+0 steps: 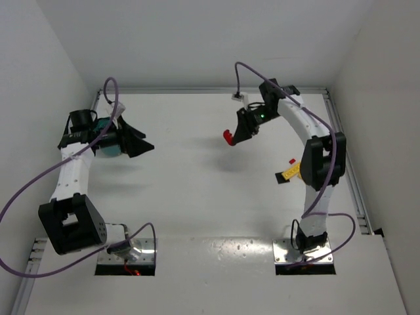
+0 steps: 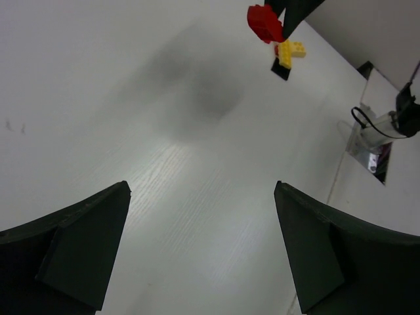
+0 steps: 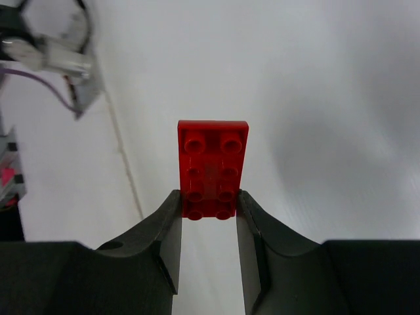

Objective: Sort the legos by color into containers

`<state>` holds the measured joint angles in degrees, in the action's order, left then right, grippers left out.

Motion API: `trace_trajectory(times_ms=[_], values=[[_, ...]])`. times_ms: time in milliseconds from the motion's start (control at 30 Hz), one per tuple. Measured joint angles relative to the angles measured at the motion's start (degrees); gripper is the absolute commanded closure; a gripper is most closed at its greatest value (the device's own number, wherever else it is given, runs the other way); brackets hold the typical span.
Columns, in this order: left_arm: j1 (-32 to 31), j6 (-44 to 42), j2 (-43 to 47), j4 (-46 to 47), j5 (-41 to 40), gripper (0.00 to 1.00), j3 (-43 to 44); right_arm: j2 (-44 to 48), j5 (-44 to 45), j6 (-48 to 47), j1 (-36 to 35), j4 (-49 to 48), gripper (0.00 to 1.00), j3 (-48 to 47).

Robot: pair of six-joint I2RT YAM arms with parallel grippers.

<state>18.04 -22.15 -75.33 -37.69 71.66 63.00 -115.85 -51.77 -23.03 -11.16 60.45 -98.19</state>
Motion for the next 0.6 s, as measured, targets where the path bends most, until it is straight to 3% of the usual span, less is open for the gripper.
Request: trace_trajectory(times_ms=[200, 600], values=[[-5.2, 2.2, -1.0, 0.0, 1.5, 0.03, -1.2, -0.2, -9.8, 0.0, -7.2, 5.0, 0.77, -10.6], [-13.5, 3.7, -1.2, 0.0, 0.5, 0.04, -1.4, -3.1, -14.9, 0.1, -18.0, 9.7, 0.77, -11.6]])
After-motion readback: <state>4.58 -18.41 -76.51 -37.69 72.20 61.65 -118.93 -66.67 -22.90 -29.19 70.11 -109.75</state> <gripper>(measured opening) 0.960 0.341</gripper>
